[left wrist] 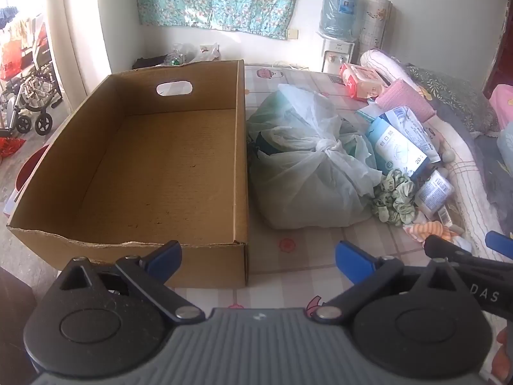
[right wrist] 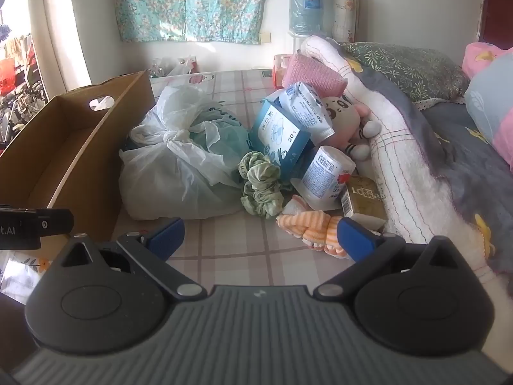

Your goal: Organize soft objects

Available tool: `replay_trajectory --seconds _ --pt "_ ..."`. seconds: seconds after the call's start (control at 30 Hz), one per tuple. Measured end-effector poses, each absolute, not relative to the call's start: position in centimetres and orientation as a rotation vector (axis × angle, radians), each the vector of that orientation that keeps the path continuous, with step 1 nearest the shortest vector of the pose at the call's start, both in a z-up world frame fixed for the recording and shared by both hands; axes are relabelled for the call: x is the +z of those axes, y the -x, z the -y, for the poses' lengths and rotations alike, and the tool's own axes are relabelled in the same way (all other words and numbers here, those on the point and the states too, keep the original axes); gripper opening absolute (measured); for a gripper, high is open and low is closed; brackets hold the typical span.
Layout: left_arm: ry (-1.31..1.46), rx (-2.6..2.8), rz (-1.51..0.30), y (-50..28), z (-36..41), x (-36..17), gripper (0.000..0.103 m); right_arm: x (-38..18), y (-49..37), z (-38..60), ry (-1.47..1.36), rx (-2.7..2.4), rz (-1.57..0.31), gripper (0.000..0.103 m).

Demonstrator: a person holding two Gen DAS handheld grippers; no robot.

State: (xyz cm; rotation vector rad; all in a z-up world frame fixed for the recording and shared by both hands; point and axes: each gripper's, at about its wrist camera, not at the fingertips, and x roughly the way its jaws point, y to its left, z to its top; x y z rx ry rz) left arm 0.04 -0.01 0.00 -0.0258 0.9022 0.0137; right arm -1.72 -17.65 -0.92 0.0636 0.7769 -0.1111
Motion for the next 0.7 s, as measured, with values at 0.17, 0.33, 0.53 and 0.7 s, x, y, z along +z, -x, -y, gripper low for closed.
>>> replay_trajectory --seconds 0.17,0.33,0.53,0.7 --pt "0.013 0.018 -0.897 -0.22 0.05 0.01 0.102 -0.78 1.55 17.83 -0.078 -0.097 -0.784 0.102" --pt "0.018 0.006 -0.902 -0.19 0.45 0.12 0.102 -0.33 1.28 17.84 -0.071 -0.091 -0.768 0.102" --pt "0.016 -0.007 -0.898 0.05 0.42 0.15 0.102 -0.21 1.39 17.82 -0.068 -0.085 -0.760 0.102" --pt "0.020 -0.010 -0.907 -0.11 0.42 0.06 0.102 -0.26 1.32 17.70 -0.062 -0.084 -0.762 0.102"
